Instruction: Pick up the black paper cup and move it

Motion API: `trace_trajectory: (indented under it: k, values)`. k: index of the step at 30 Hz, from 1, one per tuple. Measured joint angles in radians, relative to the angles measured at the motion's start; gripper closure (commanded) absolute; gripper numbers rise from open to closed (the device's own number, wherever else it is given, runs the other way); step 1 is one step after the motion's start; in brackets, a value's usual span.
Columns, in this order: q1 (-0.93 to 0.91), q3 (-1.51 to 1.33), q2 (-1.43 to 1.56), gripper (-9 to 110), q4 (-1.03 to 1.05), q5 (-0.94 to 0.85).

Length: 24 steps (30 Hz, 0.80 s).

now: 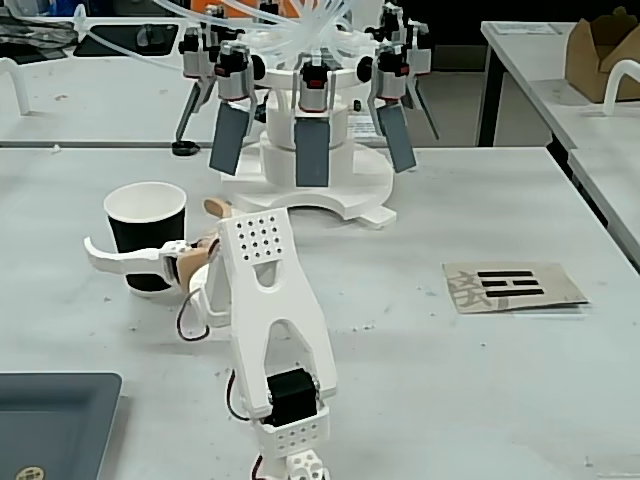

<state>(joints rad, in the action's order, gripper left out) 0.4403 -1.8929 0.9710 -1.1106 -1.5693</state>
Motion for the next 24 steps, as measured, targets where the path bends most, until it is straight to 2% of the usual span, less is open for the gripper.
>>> trace_trajectory:
  k: [10,24]
  values:
    - [0.005,0.216,-0.095,51,0.107,0.009]
    - [0.026,0.276,-0.137,52,0.146,0.012]
